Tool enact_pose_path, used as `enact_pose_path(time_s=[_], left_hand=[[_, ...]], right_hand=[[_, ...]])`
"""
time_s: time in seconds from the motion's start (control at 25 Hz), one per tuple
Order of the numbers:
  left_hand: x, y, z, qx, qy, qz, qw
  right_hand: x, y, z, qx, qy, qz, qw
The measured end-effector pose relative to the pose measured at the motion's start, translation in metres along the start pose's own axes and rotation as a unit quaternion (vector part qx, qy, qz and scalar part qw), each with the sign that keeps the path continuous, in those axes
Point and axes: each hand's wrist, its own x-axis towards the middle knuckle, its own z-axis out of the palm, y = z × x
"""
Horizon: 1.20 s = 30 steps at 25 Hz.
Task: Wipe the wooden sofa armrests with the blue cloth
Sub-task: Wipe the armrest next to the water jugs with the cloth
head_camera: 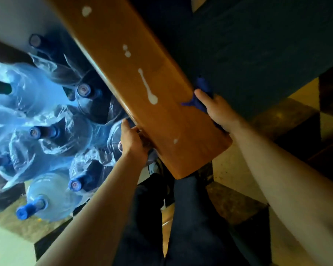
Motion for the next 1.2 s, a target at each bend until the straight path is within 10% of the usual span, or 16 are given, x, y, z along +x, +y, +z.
enact_pose_path(time_s=[0.12, 0.28, 0.56, 0.96, 1.2], left_hand=[[-0.003, 0.000, -0.006, 0.008, -0.006, -0.002, 1.000], [-0.003, 0.006, -0.006, 0.015, -0.005, -0.028, 0.999], [0.015, 0.026, -0.023, 0.030, -0.022, -0.047, 0.998], [0.017, 0.031, -0.046, 0.085, -0.087, -0.077, 0.990], [0.038, 0.051, -0.045, 0.021, -0.067, -0.062, 0.996]], right_hand=[[-0.038, 0.024, 0.004, -0.167, 0.026, -0.103, 0.980], [-0.100, 0.063, 0.044, -0.512, 0.103, -0.248, 0.816], [-0.095, 0.046, 0.139, -0.615, 0.095, -0.324, 0.712], [-0.130, 0.089, 0.129, -0.643, 0.109, -0.319, 0.687], [-0.050, 0.000, 0.168, -0.634, 0.089, -0.369, 0.673]])
